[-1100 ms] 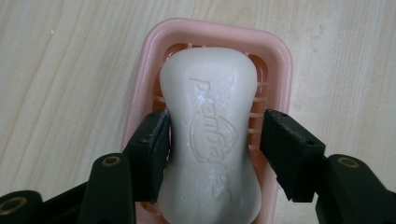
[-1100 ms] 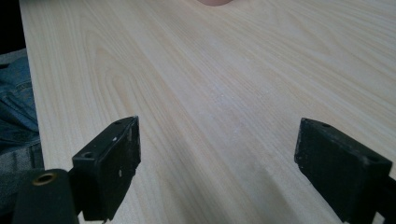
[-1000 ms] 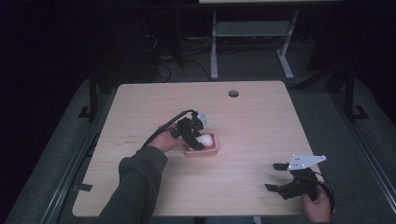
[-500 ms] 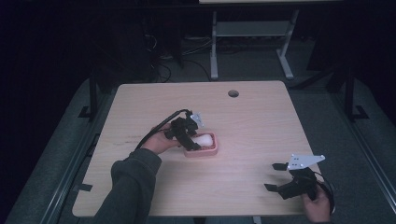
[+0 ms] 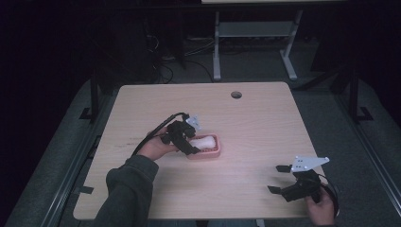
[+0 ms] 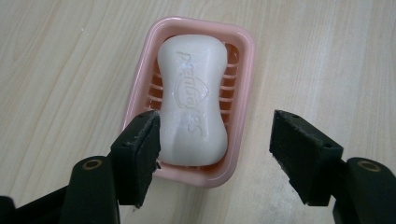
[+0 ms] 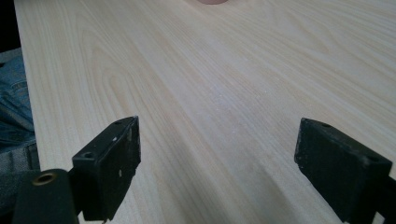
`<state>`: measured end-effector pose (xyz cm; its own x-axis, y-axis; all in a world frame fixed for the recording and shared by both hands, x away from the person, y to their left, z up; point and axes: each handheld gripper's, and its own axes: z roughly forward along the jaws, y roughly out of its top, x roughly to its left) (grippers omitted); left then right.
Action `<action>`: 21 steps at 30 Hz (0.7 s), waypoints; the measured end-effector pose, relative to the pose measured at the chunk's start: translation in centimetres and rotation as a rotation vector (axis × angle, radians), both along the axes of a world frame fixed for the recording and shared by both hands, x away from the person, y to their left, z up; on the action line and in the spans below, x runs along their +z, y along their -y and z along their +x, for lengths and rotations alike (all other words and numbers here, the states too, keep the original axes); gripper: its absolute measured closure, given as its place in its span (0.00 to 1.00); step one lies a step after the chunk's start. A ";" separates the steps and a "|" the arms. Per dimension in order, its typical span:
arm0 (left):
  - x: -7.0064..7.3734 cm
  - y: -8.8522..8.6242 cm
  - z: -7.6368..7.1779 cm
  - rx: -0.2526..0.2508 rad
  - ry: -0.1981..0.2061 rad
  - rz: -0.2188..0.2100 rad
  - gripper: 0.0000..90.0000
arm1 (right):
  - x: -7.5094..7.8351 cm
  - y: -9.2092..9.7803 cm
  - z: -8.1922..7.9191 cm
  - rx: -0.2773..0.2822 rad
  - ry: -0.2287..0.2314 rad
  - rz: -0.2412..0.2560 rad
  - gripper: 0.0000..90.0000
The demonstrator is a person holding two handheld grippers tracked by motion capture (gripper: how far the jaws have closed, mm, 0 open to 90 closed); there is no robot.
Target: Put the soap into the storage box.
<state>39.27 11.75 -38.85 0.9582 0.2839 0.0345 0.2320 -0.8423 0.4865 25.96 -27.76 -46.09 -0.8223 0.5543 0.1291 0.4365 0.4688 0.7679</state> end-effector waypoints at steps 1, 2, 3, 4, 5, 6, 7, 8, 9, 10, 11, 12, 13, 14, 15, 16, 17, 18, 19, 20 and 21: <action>0.0 -0.1 0.0 0.002 0.000 -0.001 0.36 | 0.0 0.0 0.0 0.000 0.001 0.000 0.16; -0.1 -0.3 -0.1 0.005 -0.003 0.000 0.36 | 0.0 0.0 0.0 -0.001 0.001 0.000 0.16; -0.1 -0.4 -0.1 0.005 -0.001 0.005 0.36 | 0.0 0.0 0.0 -0.002 0.001 0.000 0.16; -0.1 -0.5 -0.2 0.009 -0.001 0.004 0.35 | 0.0 0.0 0.0 -0.004 0.000 0.000 0.16; -0.2 -0.6 -0.3 0.012 0.000 0.002 0.35 | 0.0 0.0 0.0 -0.005 -0.001 -0.002 0.16; -0.2 -0.7 -0.3 0.010 -0.003 0.004 0.34 | 0.0 -0.1 0.0 -0.008 -0.005 -0.002 0.16; -0.2 -0.8 -0.4 0.015 -0.004 -0.001 0.34 | 0.0 -0.1 0.0 -0.008 -0.005 -0.003 0.16; -0.2 -0.9 -0.5 0.013 -0.008 0.004 0.34 | 0.0 -0.1 0.0 -0.007 -0.003 -0.003 0.16; -0.2 -1.0 -0.6 0.015 -0.009 0.009 0.34 | 0.0 -0.1 0.0 -0.007 -0.002 -0.003 0.16; -0.2 -1.0 -0.7 0.015 -0.005 0.014 0.33 | 0.0 -0.1 0.0 -0.007 -0.003 -0.004 0.16; -0.2 -1.2 -0.8 0.012 0.001 0.015 0.33 | 0.0 -0.1 0.0 -0.007 -0.003 -0.005 0.16; -0.2 -1.3 -0.8 0.011 0.001 0.015 0.33 | 0.0 -0.1 0.0 -0.007 -0.003 -0.006 0.16; -0.2 -1.5 -0.9 0.016 0.000 0.008 0.33 | 0.0 -0.1 0.0 -0.007 -0.003 -0.007 0.16; -0.2 -1.6 -1.0 0.017 -0.003 0.007 0.33 | 0.0 -0.1 0.0 -0.007 -0.003 -0.006 0.16; -0.2 -1.8 -1.1 0.022 -0.006 0.000 0.33 | 0.0 -0.1 0.0 -0.008 -0.003 -0.006 0.16; -0.2 -1.9 -1.2 0.023 -0.005 0.002 0.33 | 0.0 -0.1 0.0 -0.008 -0.002 -0.006 0.16; -0.2 -2.0 -1.3 0.026 -0.003 -0.003 0.33 | 0.0 -0.1 0.0 -0.010 -0.004 -0.005 0.16; -0.2 -2.1 -1.5 0.024 -0.001 0.000 0.33 | 0.0 -0.1 0.0 -0.011 -0.005 -0.006 0.16; -0.2 -2.2 -1.6 0.023 0.005 -0.002 0.33 | 0.0 -0.1 0.0 -0.012 -0.006 -0.006 0.16; -0.3 -2.2 -1.7 0.025 -0.005 0.000 0.33 | 0.0 -0.1 0.0 -0.015 -0.008 -0.006 0.16; -0.3 -2.2 -1.9 0.023 0.001 0.009 0.32 | 0.0 -0.1 0.0 -0.012 -0.006 -0.007 0.16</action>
<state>37.40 13.99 -39.11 0.9513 0.3058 0.0383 0.2510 -0.8409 0.4794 25.98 -27.69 -46.12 -0.8149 0.5650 0.1296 0.4465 0.4692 0.7619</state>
